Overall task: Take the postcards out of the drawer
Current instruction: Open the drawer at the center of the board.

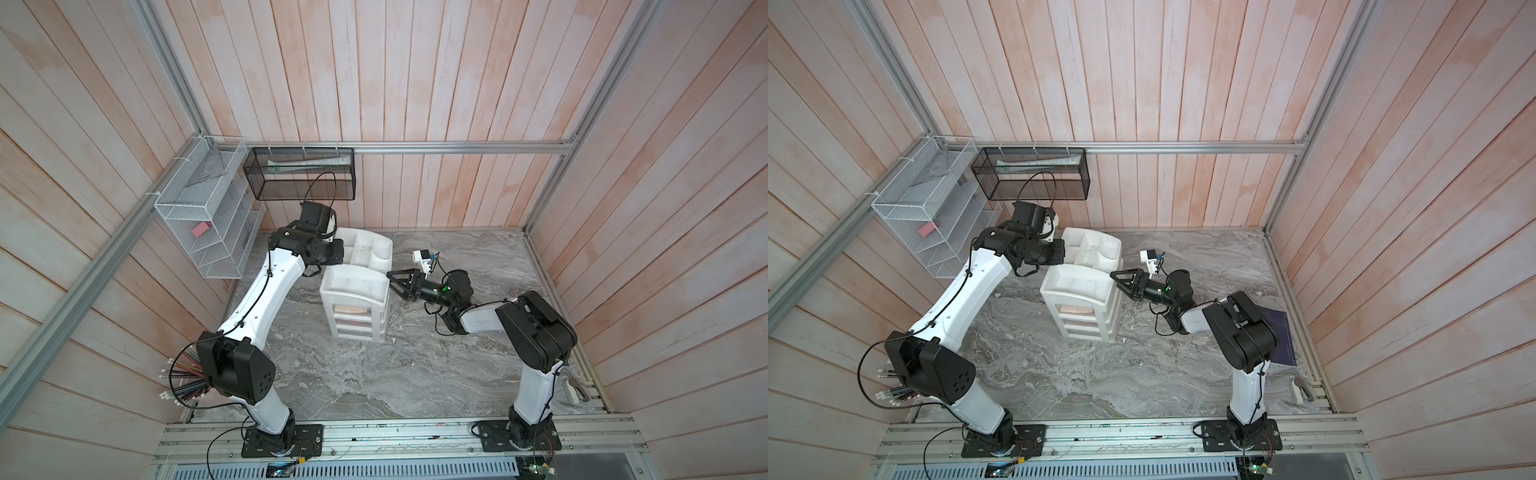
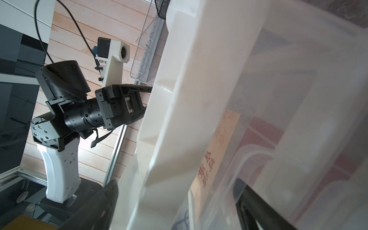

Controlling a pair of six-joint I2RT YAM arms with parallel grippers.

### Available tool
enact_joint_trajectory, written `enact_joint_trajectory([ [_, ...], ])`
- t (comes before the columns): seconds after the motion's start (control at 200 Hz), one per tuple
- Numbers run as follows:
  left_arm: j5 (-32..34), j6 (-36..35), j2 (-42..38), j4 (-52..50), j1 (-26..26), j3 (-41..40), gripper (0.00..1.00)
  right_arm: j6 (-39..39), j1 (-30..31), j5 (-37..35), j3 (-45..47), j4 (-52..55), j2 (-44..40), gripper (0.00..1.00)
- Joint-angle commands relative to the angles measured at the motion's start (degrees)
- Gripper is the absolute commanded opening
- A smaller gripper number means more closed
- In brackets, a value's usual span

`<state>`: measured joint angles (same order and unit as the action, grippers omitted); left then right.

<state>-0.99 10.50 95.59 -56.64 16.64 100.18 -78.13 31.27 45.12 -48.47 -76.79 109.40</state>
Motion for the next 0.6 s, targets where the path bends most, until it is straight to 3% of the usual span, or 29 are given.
enact_joint_trajectory([
  [0.0,0.99,-0.28,-0.13,2.41,0.57,-0.34,0.0,-1.75,1.24,0.2,-0.64,-4.36,-1.21,0.89],
  [0.285,1.69,-0.4,-0.58,2.5,0.57,-0.95,0.0,-5.19,2.13,-0.63,-0.51,-1.19,-2.14,0.87],
  [0.595,2.53,-0.65,-0.41,2.93,0.58,-1.47,0.0,1.11,2.44,-1.35,-1.31,9.89,-7.86,0.86],
])
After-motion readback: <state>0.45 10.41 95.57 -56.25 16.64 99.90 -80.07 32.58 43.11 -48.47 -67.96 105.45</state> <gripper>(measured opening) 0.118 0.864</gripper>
